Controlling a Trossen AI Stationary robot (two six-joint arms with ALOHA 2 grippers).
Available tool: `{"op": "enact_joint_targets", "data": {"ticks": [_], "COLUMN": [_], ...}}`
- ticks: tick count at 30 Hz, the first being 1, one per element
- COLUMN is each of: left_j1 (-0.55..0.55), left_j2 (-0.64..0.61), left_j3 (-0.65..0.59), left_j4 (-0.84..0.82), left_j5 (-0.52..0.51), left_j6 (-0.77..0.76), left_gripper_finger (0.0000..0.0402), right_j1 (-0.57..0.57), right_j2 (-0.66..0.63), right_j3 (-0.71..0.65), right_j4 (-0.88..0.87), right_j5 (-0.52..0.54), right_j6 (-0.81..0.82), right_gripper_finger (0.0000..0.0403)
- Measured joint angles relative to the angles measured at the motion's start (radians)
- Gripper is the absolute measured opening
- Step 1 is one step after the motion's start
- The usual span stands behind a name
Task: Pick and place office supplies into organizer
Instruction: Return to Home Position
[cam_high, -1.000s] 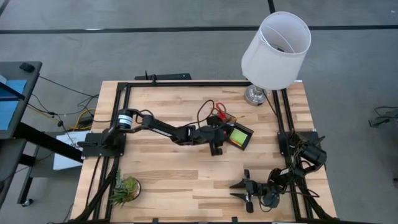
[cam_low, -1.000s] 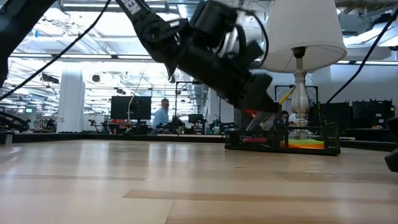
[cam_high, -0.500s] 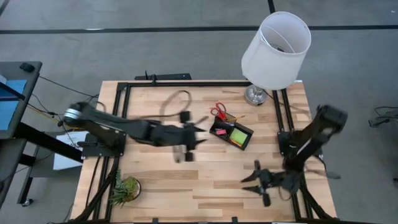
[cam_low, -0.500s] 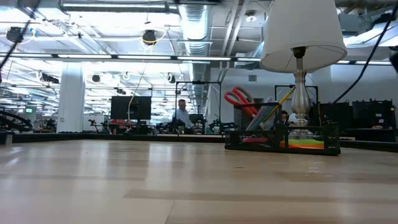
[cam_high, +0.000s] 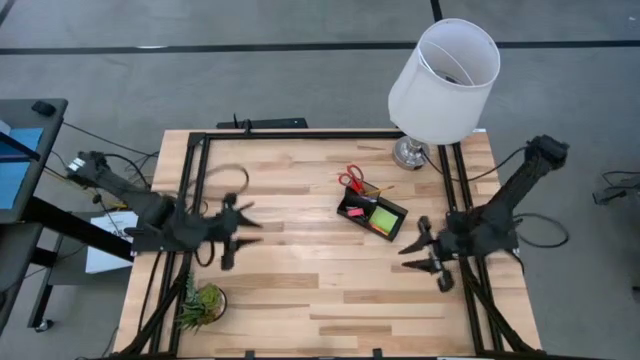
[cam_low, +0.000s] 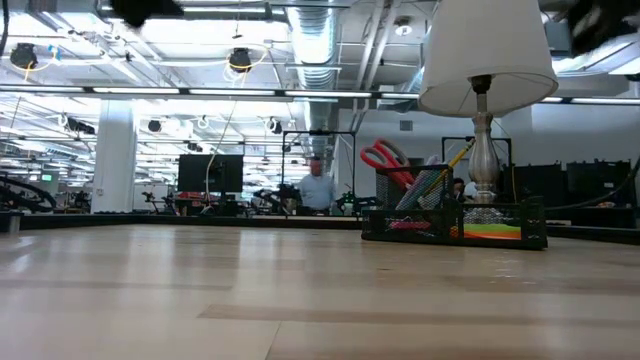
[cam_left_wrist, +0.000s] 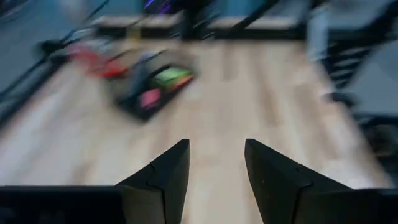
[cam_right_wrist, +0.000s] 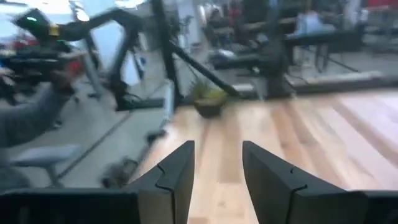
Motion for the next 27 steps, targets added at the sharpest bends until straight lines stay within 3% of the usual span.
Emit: {"op": "enact_joint_targets", "data": {"ticks": [4,6,8,11,18,24,27], "left_j1": [-0.009,0.016,0.052,0.115,0.213,0.234,0.233], "left_j2": [-0.055,-0.068,-0.102,-0.191,-0.501,-0.786,-0.838], "left_j3": [-0.35,-0.459,-0.519,-0.55,-0.551,-0.551,-0.573], "left_j4": [0.596,0.782,0.867,0.829,0.494,0.3,0.334], "left_j5": [0.108,0.108,0.088,0.084,0.152,0.13,0.171], "left_j6": [0.146,0.194,0.216,0.227,0.234,0.246,0.239], "left_gripper_finger": [0.0148,0.0148,0.0148,0.0148,0.0148,0.0148,0.0148], "right_j1": [-0.191,-0.292,-0.387,-0.506,-0.675,-0.688,-0.688], "right_j2": [0.116,0.139,0.132,0.077,-0.109,-0.252,-0.316], "right_j3": [-0.068,-0.072,-0.071,-0.07,-0.069,-0.107,-0.178], "right_j4": [0.232,0.274,0.255,0.156,-0.135,-0.224,-0.158], "right_j5": [-0.15,-0.264,-0.37,-0.464,-0.64,-0.645,-0.645], "right_j6": [-0.079,-0.154,-0.168,-0.169,-0.116,-0.167,-0.177], "right_gripper_finger": [0.0127,0.0127,0.0127,0.0127,0.0127,0.0127,0.0127]}}
